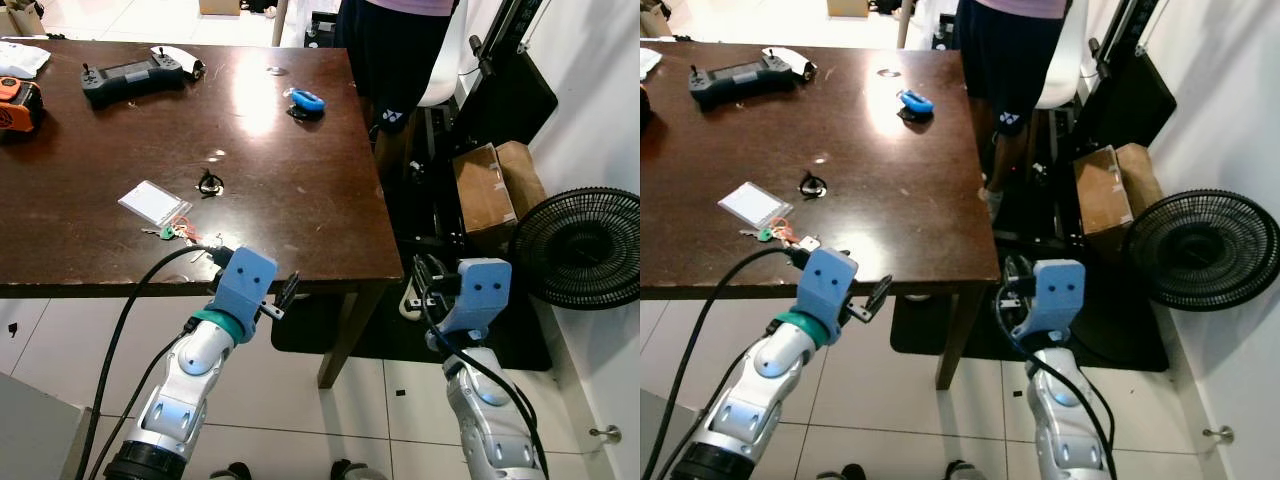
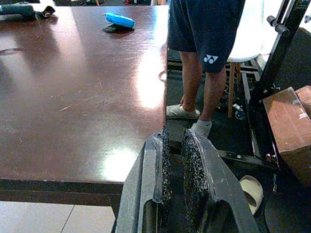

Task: Hang keys on a hook

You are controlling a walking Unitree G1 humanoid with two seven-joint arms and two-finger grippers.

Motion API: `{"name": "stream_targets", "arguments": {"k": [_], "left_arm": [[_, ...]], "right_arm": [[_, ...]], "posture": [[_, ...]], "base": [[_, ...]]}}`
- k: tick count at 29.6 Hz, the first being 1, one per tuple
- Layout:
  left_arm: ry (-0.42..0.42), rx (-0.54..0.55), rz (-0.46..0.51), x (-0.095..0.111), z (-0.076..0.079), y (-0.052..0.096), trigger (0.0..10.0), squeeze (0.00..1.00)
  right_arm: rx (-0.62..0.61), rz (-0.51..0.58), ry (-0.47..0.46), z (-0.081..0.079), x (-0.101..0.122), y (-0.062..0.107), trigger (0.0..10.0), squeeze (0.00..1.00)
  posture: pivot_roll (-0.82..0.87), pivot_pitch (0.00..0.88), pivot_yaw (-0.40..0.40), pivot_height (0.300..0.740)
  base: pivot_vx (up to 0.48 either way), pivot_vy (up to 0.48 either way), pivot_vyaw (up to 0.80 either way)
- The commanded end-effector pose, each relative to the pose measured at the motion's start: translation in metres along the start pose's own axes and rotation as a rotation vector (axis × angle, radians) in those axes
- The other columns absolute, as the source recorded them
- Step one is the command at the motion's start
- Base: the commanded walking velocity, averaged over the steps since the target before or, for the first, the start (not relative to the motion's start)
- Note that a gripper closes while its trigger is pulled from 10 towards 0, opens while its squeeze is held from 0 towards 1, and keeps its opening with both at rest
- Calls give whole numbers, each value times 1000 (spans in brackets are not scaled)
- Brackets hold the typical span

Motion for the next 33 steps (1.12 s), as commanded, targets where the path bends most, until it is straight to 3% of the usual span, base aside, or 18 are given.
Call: {"name": "stream_targets", "arguments": {"k": [1,5,12,18,22,25,26,28,32,33], "left_arm": [[130,56,-137,-19,-18,26,10000,0],[126,69,-136,-19,-19,29,10000,0],[131,85,-138,-20,-22,32,10000,0],[157,103,-156,-22,-22,34,10000,0],[166,95,-163,-18,-22,40,10000,0],[131,95,-147,-15,-21,39,10000,0],[77,99,-122,-11,-21,36,10000,0],[77,99,-122,-11,-21,36,10000,0],[-11,28,8,17,-18,20,10000,0],[-11,28,8,17,-18,20,10000,0]], "right_arm": [[-67,-137,29,6,-14,30,10000,0],[-37,-98,-7,7,-6,32,10000,0],[-30,-132,-16,6,-11,35,10000,0],[-17,-136,14,2,-14,37,10000,0],[-8,-78,36,-4,-3,41,10000,0],[-12,-40,62,-4,0,41,10000,0],[4,-25,100,-5,0,40,10000,0],[4,-25,100,-5,0,40,10000,0],[207,-5,227,-18,5,27,10000,0],[207,-5,227,-18,5,27,10000,0]], "posture": [[-87,212,-6,740],[-79,219,-11,740],[-76,224,-13,740],[-75,223,-12,740],[-76,222,-21,740],[-75,220,-28,740],[-73,217,-31,740],[-73,217,-31,740],[-64,203,-45,740],[-64,203,-45,740]], "base": [[0,0,0],[0,0,0],[0,0,0],[0,0,0],[0,0,0],[0,0,0],[0,0,0],[0,0,0],[0,0,0],[0,0,0]]}}
Point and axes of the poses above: a point about 5 cm out from each wrist's last joint towards the gripper, its own y axis pointing back from the gripper into the wrist, its own x axis along the axis of the wrist's last joint, z = x × y, the point moved 1 cm from there along -y, pointing out of the wrist towards the gripper, and after that the axes turned 3 degrees about -y, right-handed, at the moved point
